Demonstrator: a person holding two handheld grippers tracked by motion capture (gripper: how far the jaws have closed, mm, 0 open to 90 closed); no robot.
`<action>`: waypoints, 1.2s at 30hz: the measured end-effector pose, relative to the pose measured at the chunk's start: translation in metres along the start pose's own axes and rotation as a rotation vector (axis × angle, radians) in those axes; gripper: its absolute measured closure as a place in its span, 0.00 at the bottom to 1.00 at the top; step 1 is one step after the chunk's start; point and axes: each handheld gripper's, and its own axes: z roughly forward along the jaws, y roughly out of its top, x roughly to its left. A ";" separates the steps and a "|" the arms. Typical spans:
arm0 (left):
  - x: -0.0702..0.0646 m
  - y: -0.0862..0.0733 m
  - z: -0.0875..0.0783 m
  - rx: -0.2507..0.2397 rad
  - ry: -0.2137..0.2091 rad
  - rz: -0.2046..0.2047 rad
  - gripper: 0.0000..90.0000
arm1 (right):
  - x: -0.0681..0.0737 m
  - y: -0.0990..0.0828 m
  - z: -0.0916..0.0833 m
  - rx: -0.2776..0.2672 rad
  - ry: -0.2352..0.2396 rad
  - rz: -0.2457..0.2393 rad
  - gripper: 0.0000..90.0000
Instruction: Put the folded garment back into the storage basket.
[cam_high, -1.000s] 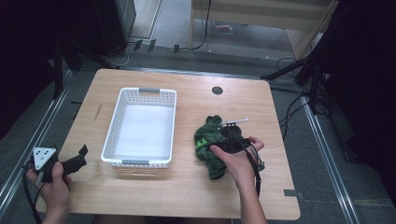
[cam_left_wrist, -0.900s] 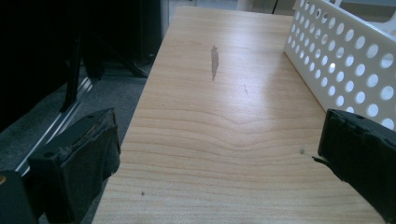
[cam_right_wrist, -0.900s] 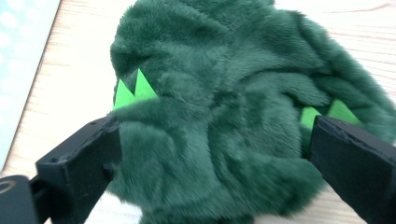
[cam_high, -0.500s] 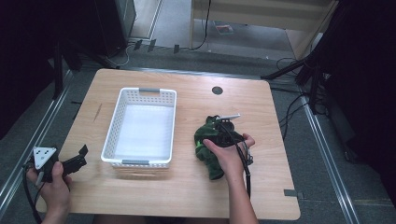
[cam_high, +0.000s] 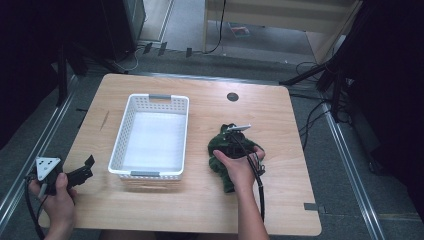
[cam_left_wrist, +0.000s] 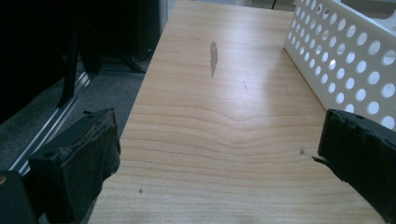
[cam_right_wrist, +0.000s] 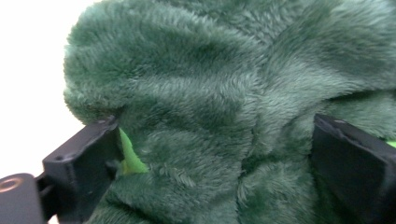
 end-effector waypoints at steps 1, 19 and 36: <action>0.000 0.000 0.000 0.000 0.000 -0.001 0.00 | 0.000 0.000 0.000 0.000 0.000 0.000 0.07; 0.000 0.000 0.000 0.009 -0.009 -0.002 0.00 | 0.002 -0.021 -0.001 -0.159 -0.102 -0.031 0.38; -0.001 0.000 0.000 0.009 -0.010 -0.002 0.00 | -0.018 -0.042 -0.002 -0.346 -0.063 -0.014 0.79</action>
